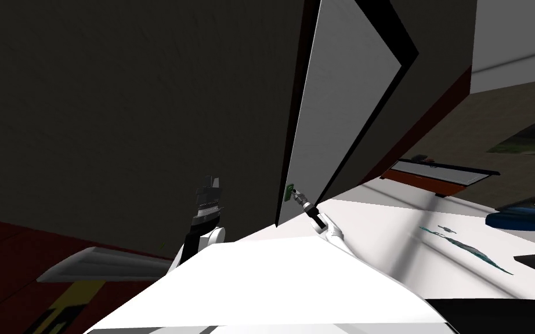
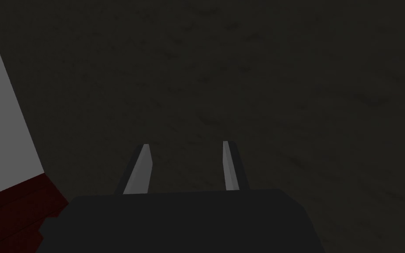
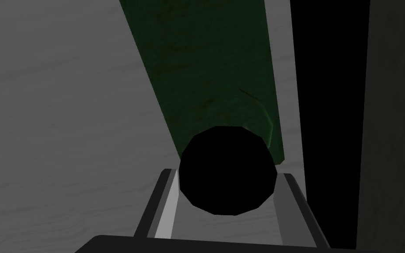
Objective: Pull the door open
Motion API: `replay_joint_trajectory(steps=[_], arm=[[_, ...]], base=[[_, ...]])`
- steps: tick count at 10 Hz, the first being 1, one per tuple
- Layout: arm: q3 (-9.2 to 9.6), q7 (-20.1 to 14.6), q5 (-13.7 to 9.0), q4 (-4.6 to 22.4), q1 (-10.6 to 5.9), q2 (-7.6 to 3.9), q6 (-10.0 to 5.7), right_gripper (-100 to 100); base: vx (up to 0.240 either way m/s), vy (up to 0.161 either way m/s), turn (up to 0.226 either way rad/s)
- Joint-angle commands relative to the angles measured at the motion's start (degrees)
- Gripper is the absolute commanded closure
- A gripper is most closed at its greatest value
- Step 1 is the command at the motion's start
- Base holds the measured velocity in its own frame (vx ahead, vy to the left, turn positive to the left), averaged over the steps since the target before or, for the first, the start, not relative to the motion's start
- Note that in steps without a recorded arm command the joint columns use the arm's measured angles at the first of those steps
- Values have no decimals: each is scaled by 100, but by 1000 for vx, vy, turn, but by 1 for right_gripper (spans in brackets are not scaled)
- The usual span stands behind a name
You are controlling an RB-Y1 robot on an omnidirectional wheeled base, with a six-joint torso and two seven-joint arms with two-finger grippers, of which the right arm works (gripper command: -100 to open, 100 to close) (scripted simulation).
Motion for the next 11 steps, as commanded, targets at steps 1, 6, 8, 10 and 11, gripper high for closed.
replay_joint_trajectory(steps=[1, 6, 8, 10, 11], arm=[[17, -184, -189, 32, -39, 10, 12, 100], [131, -846, -868, 152, -184, 48, 108, 100], [184, -1159, -1189, 209, -253, 66, 153, 100], [238, -1471, -1509, 266, -321, 84, 199, 100], [267, -1629, -1683, 296, -358, 93, 223, 100]], base=[[-94, -86, 107], [-87, -73, 116], [-96, -79, 132], [-107, -88, 137], [-97, -79, 140]])
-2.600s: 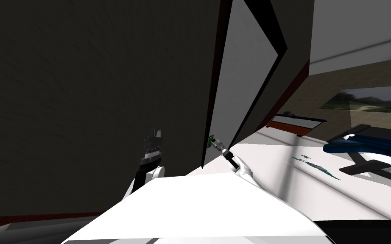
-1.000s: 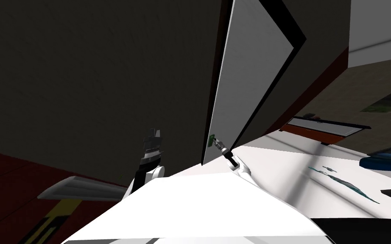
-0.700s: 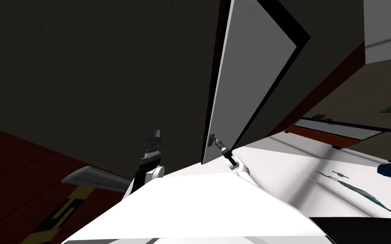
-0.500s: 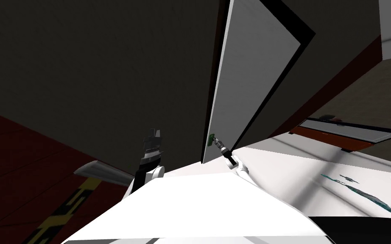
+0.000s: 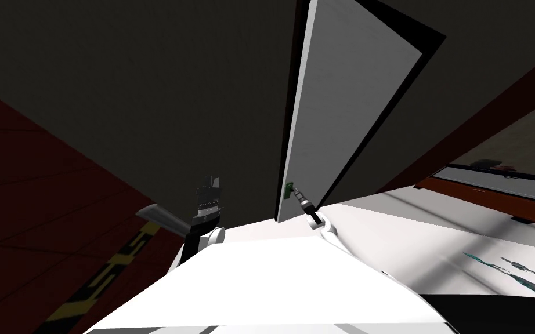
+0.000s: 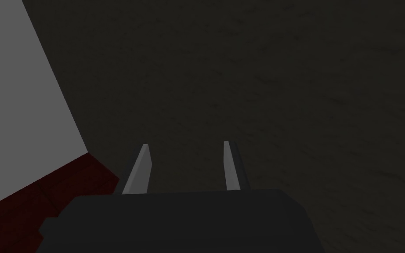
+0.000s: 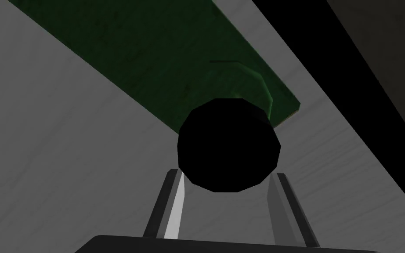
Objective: Pull the door open
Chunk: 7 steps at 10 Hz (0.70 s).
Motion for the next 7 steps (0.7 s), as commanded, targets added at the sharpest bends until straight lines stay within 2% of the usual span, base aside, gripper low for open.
replay_joint_trajectory(steps=[1, 4, 5, 7], arm=[[46, -286, -286, 1, -83, 13, 33, 100], [135, -794, -800, 96, -197, 43, 109, 100], [135, -832, -827, 96, -197, 43, 109, 100], [198, -1184, -1203, 163, -278, 64, 162, 100]], base=[[-94, -70, 132], [-105, -81, 142], [-71, -53, 62], [-68, -50, 112]])
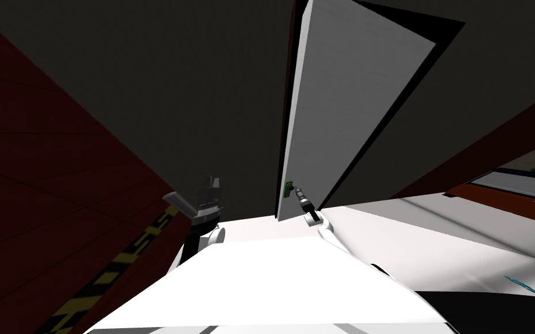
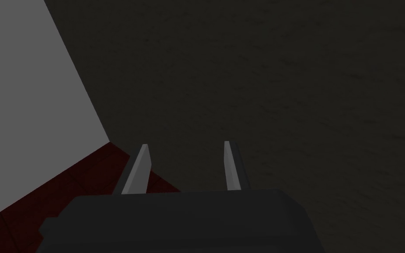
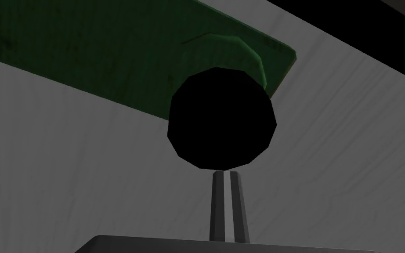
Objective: Pull the door open
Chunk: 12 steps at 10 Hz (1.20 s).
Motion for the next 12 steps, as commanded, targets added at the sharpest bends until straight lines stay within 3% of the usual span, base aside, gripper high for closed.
replay_joint_trajectory(steps=[1, 2, 7, 12], arm=[[-14, 243, 173, -7, 25, -51, -20, -100], [-14, 243, 173, -7, 25, -51, -20, -100], [-56, 1106, 713, -27, 102, -210, -80, -100], [-83, 1807, 1050, -39, 150, -309, -115, -100]], base=[[-44, -16, -36], [-16, 29, -55], [-26, 41, -58], [-20, 19, -38]])
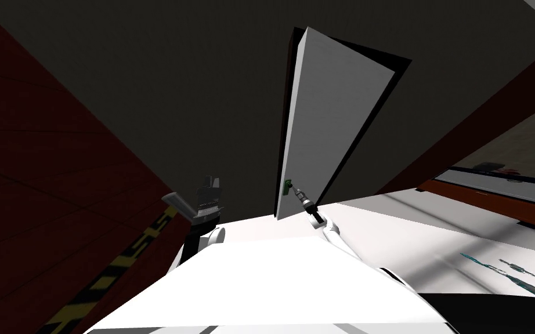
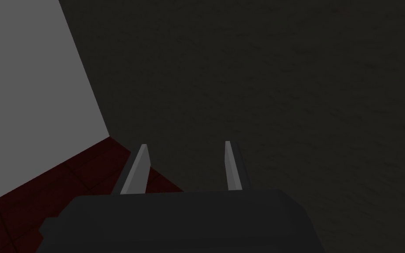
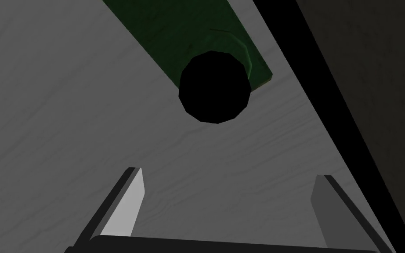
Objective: Pull the door open
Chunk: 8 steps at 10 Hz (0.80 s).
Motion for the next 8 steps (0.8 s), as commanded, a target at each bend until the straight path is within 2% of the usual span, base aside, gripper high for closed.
replay_joint_trajectory(steps=[1, 2, 3, 4, 6, 7, 8], arm=[[-14, 286, 173, -2, 22, -51, -20, -100], [-14, 390, 173, -2, 22, -51, -20, -100], [-23, 589, 287, -6, 38, -84, -32, -100], [-23, 625, 287, -6, 38, -84, -32, -100], [-40, 1002, 510, -12, 71, -149, -55, -100], [-40, 1076, 510, -12, 71, -149, -55, -100], [-49, 1273, 616, -15, 86, -179, -65, -100]], base=[[-32, 27, -73], [-27, 22, -22], [-20, 19, -30], [-14, 17, -21], [-24, 21, -51], [-20, 19, -31], [-20, 20, -37]])
